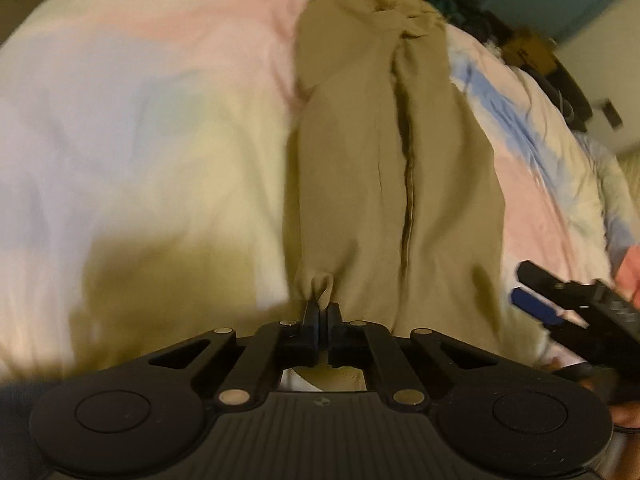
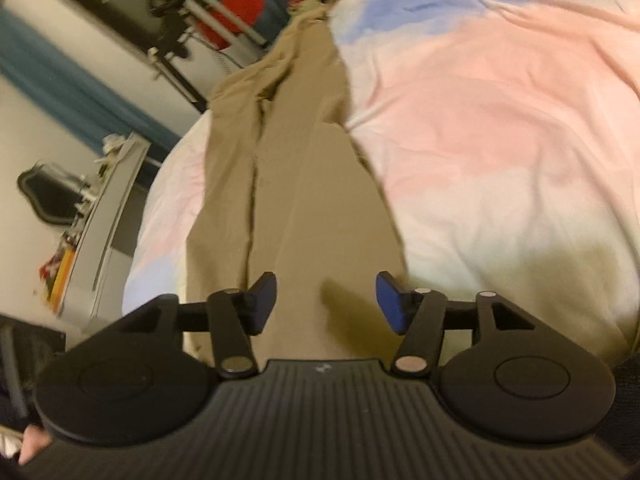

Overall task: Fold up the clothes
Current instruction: 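Grasp the strip end with the left gripper and lift it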

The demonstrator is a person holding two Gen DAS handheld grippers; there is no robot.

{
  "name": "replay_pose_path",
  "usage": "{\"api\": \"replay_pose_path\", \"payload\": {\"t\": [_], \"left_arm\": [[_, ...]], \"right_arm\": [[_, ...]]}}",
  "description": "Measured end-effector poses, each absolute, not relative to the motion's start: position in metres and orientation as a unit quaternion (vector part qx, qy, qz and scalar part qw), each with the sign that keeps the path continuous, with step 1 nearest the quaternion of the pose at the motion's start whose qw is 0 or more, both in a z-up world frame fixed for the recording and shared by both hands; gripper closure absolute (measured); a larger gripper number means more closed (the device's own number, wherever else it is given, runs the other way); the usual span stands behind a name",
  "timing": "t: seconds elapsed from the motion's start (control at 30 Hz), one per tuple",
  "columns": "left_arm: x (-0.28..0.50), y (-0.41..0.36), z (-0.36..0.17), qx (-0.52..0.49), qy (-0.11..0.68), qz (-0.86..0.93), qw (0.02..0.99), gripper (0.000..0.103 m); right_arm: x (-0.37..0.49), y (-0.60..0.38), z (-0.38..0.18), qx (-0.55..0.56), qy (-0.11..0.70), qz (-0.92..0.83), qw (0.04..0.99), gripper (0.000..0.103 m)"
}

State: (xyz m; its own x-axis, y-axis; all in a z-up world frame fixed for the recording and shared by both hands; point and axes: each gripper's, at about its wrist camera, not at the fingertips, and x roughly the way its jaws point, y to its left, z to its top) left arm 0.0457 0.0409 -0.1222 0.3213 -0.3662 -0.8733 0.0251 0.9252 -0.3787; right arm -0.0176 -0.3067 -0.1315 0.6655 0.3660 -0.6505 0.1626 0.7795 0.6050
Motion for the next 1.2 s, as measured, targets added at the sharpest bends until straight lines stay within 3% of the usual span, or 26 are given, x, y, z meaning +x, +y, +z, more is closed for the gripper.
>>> {"api": "replay_pose_path", "payload": {"t": [0.27,0.3,0.37,0.43,0.5,0.53,0.63,0.73,0.8,0.83,0.87,0.9,1.07,1.2], "left_arm": [[0.037,0.047,-0.129,-0.173,0.578,-0.13,0.787,0.094],[0.038,0.051,-0.129,-0.184,0.575,-0.13,0.786,0.084],[0.039,0.06,-0.129,-0.209,0.563,-0.127,0.789,0.045],[0.039,0.069,-0.13,-0.228,0.542,-0.111,0.801,0.033],[0.046,0.074,-0.137,-0.245,0.538,-0.09,0.801,0.03],[0.052,0.074,-0.145,-0.263,0.548,-0.085,0.789,0.03],[0.062,0.064,-0.16,-0.272,0.58,-0.106,0.761,0.031],[0.061,0.051,-0.16,-0.254,0.589,-0.148,0.753,0.048],[0.056,0.044,-0.158,-0.228,0.593,-0.155,0.756,0.065],[0.053,0.043,-0.156,-0.22,0.592,-0.153,0.76,0.075],[0.051,0.045,-0.155,-0.224,0.59,-0.151,0.761,0.078],[0.049,0.047,-0.153,-0.23,0.588,-0.152,0.761,0.084],[0.042,0.063,-0.129,-0.253,0.557,-0.163,0.774,0.094],[0.03,0.058,-0.089,-0.247,0.519,-0.17,0.8,0.095]], "right_arm": [[-0.012,-0.325,-0.149,0.376,0.433,0.009,0.819,0.043],[-0.012,-0.327,-0.153,0.385,0.44,0.007,0.811,0.043],[-0.01,-0.331,-0.161,0.404,0.454,0.001,0.794,0.044],[-0.008,-0.333,-0.168,0.417,0.466,-0.003,0.78,0.044],[-0.007,-0.329,-0.172,0.418,0.479,0.008,0.772,0.042],[-0.007,-0.325,-0.173,0.416,0.488,0.021,0.767,0.037],[-0.006,-0.313,-0.175,0.411,0.514,0.059,0.75,0.036],[-0.006,-0.301,-0.178,0.405,0.54,0.098,0.731,0.037],[-0.006,-0.293,-0.18,0.401,0.556,0.124,0.718,0.045],[-0.007,-0.29,-0.177,0.389,0.559,0.124,0.722,0.057],[-0.008,-0.286,-0.174,0.374,0.56,0.121,0.729,0.077],[-0.009,-0.283,-0.17,0.359,0.562,0.117,0.736,0.087],[-0.019,-0.282,-0.134,0.324,0.511,0.114,0.788,0.093],[-0.03,-0.288,-0.09,0.292,0.457,0.131,0.83,0.094]]}}
